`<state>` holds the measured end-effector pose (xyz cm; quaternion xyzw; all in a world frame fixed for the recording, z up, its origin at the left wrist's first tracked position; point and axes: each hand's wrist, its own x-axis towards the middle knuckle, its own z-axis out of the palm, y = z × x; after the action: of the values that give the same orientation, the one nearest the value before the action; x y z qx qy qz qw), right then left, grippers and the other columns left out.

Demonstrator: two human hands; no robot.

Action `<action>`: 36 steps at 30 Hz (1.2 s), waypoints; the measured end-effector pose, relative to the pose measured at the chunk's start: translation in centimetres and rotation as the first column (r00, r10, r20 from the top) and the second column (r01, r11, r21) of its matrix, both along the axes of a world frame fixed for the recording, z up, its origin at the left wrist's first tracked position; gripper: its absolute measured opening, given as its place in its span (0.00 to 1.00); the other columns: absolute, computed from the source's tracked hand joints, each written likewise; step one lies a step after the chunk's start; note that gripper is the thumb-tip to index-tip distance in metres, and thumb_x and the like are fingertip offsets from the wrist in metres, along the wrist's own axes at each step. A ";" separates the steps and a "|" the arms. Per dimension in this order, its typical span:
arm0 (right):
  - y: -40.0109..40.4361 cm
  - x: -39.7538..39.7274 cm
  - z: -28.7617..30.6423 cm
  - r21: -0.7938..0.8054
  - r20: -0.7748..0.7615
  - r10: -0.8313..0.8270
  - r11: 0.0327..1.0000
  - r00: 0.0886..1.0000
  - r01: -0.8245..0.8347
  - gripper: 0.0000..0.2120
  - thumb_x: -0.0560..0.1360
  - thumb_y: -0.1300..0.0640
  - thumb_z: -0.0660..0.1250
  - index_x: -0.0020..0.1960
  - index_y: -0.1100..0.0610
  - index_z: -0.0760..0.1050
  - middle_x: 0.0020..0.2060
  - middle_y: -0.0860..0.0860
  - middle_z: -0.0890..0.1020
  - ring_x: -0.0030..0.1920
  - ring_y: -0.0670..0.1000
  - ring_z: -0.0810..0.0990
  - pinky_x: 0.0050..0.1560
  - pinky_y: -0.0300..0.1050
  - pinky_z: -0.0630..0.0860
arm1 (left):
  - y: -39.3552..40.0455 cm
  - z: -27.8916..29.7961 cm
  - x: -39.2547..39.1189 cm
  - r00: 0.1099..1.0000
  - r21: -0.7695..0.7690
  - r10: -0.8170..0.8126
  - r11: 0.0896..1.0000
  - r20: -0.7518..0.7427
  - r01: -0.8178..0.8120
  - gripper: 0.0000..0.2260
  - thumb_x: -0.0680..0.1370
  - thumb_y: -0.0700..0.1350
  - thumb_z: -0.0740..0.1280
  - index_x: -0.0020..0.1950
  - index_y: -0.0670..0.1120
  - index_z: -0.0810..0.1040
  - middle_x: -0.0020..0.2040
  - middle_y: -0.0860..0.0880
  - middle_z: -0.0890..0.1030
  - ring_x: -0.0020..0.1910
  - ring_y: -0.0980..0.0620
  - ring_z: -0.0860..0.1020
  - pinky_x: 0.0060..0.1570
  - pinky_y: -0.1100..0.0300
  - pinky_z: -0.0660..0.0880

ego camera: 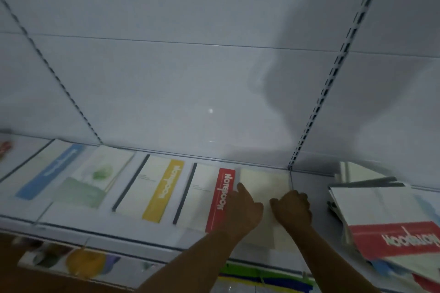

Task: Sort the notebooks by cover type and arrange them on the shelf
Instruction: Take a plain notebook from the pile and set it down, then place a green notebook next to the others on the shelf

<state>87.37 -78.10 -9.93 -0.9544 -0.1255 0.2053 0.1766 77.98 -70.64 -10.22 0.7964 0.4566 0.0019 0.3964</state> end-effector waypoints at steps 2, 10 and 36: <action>1.2 -0.4 1.1 -0.015 0.093 0.023 1.000 0.995 -0.022 0.27 0.71 0.53 0.68 0.65 0.63 0.64 0.62 0.61 0.68 0.61 0.60 0.69 0.58 0.51 0.70 | 0.4 1.0 -0.4 0.999 -0.043 0.025 0.999 0.038 -0.024 0.34 0.76 0.52 0.63 0.77 0.42 0.53 0.73 0.42 0.65 0.69 0.43 0.67 0.69 0.49 0.67; 14.4 -9.6 8.5 0.390 0.209 0.441 0.781 0.873 -0.488 0.13 0.77 0.56 0.62 0.56 0.63 0.76 0.54 0.59 0.81 0.55 0.57 0.78 0.53 0.43 0.70 | 10.2 10.1 -12.4 0.971 0.197 0.125 0.966 0.205 -0.166 0.14 0.75 0.51 0.63 0.55 0.43 0.76 0.55 0.44 0.77 0.56 0.46 0.75 0.54 0.57 0.71; 44.8 -70.0 15.0 0.339 0.306 0.941 0.036 0.146 -0.940 0.10 0.79 0.52 0.58 0.46 0.57 0.74 0.46 0.54 0.80 0.44 0.51 0.74 0.43 0.43 0.68 | 26.6 14.6 -76.4 0.593 0.354 0.800 0.532 0.087 -0.769 0.04 0.77 0.47 0.62 0.50 0.49 0.74 0.46 0.52 0.79 0.43 0.53 0.79 0.44 0.57 0.80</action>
<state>17.39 -33.30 5.09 -0.5632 -0.7619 0.2345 0.2174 1.58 -44.04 4.43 0.5628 0.7733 0.2280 0.1823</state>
